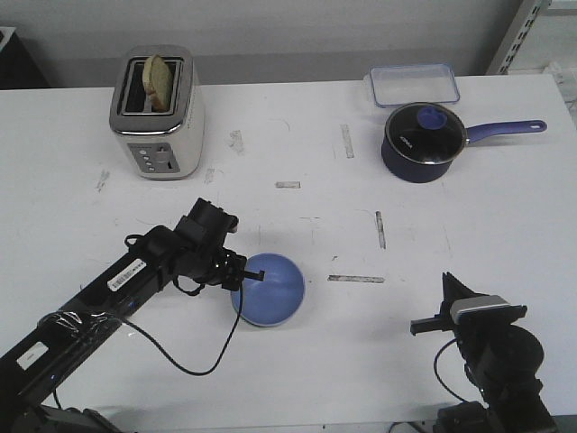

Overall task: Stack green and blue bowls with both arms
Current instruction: 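Lift the blue bowl with the left gripper and lower it into the green bowl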

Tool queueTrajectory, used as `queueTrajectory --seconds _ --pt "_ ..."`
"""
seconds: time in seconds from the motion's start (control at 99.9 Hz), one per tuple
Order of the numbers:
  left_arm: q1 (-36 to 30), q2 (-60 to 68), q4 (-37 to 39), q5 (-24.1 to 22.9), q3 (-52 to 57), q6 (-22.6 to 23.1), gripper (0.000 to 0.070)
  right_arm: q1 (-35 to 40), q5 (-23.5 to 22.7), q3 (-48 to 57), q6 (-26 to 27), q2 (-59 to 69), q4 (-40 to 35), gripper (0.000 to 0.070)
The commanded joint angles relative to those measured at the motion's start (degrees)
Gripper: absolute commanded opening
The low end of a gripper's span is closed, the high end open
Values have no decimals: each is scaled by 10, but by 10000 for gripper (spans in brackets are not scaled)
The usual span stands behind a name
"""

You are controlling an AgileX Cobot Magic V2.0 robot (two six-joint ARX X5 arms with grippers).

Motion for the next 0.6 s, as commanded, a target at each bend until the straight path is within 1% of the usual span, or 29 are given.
queueTrajectory --seconds 0.0,0.16,0.22,0.27,0.39,0.481,0.501,0.531,0.591 --pt "-4 9 1 1 9 5 274 1 0 4 -3 0 5 0" --pt "-4 8 0 1 13 5 580 1 0 4 -3 0 5 0" --pt "-4 6 -2 1 19 5 660 1 0 4 -3 0 5 0" --pt "-3 4 -5 1 29 5 700 1 0 4 -3 0 5 0" --pt "0 -3 -12 -2 64 14 700 1 0 4 -3 0 5 0" --pt "9 -11 -13 -14 96 32 672 1 0 4 -3 0 5 0" --pt "11 -12 -13 -22 103 36 651 1 0 4 -3 0 5 0" --pt "14 -15 -13 -36 112 43 602 1 0 4 -3 0 5 0" --pt "20 -23 -12 -71 130 57 446 1 0 4 -3 0 5 0"
